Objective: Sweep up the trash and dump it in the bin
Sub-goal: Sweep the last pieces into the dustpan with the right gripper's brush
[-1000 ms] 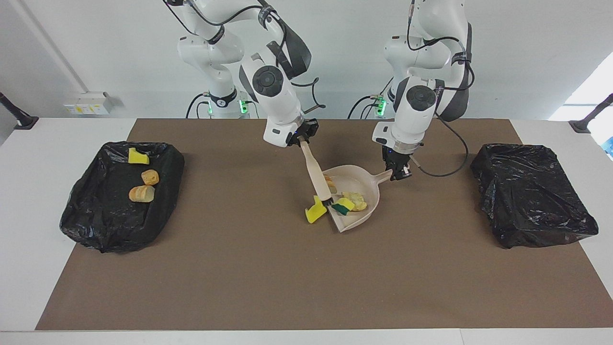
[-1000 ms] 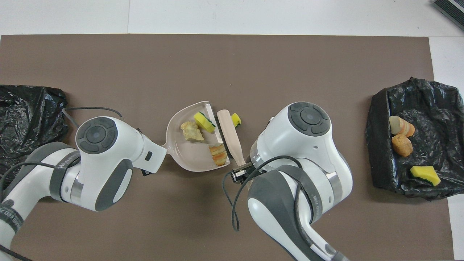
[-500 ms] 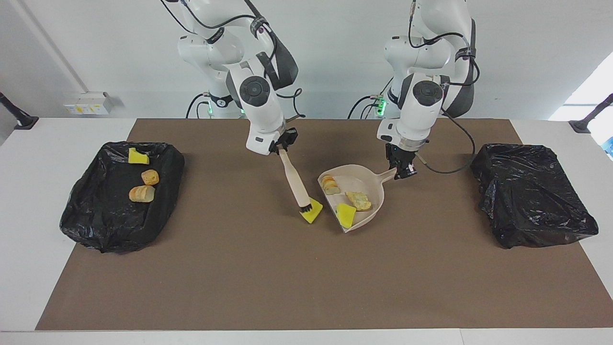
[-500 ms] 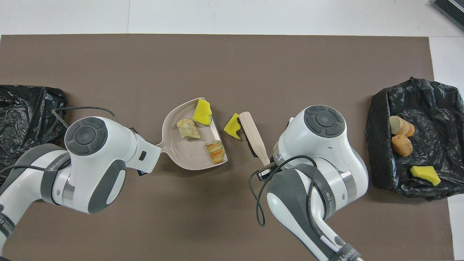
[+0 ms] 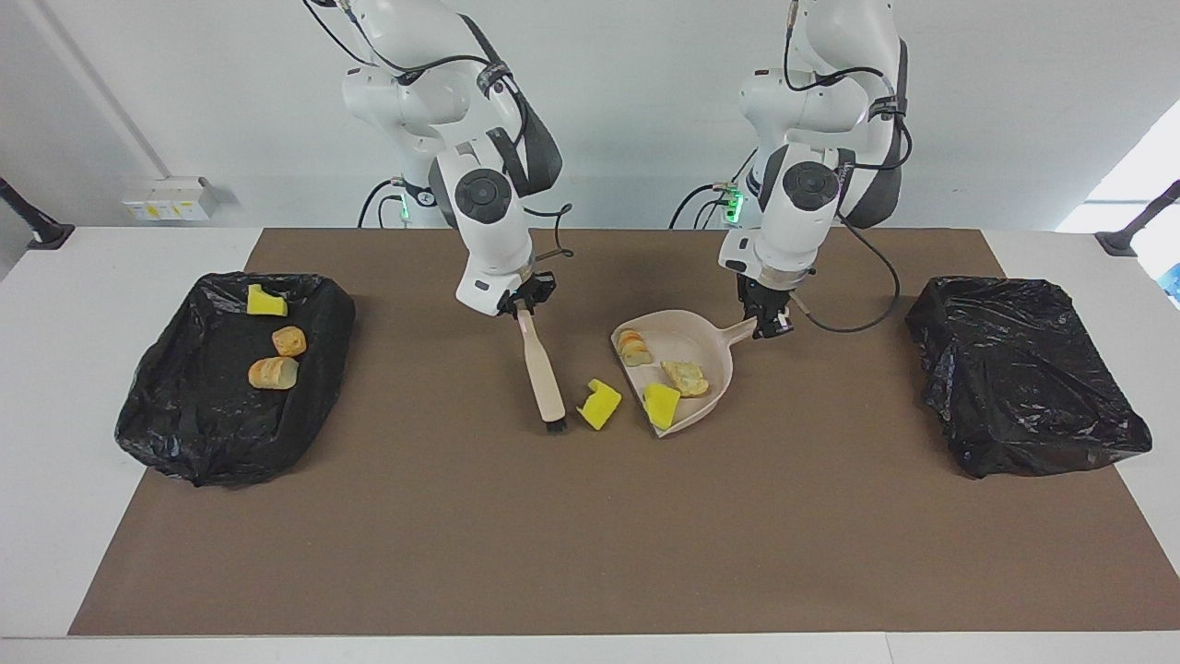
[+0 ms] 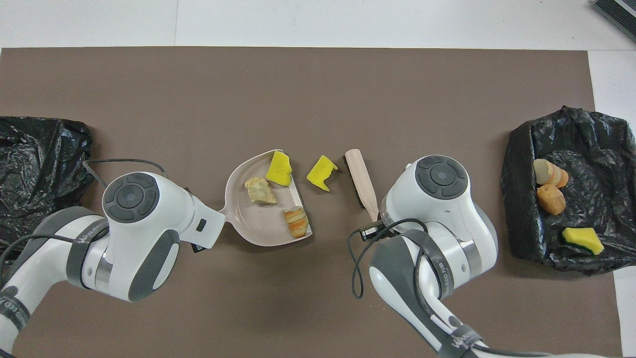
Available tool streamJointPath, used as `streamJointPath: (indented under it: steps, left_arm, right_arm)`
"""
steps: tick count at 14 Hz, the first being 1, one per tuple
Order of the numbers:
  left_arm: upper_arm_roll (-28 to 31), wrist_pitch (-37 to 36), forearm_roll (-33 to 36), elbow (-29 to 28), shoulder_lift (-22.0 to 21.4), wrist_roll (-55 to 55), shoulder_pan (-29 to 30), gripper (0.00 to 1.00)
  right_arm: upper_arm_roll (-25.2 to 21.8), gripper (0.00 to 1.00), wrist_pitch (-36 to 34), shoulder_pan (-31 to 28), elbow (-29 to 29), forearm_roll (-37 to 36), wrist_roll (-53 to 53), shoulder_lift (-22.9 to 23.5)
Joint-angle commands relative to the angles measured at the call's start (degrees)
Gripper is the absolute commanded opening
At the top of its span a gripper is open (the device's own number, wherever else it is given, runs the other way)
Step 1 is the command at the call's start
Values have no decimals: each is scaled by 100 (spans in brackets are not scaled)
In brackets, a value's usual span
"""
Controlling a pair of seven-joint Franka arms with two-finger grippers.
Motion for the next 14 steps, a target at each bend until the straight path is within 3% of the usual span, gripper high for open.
streamJointPath:
  steps: [1, 4, 7, 11, 14]
  left_arm:
    - [52, 64, -60, -221, -189, -205, -159, 0]
    - [52, 64, -60, -221, -189, -206, -159, 0]
    - [52, 73, -60, -221, -189, -206, -159, 0]
    - [52, 73, -60, -221, -189, -206, -150, 0]
    - [61, 73, -60, -133, -145, -206, -115, 0]
  right_arm:
    - [60, 0, 337, 351, 3, -154, 110, 213]
    - [95, 0, 594, 730, 55, -5, 56, 336]
    - [95, 0, 602, 872, 99, 1197, -434, 310]
    - [34, 0, 331, 741, 64, 1209, -874, 223]
    - [34, 0, -187, 241, 91, 859, -1235, -14]
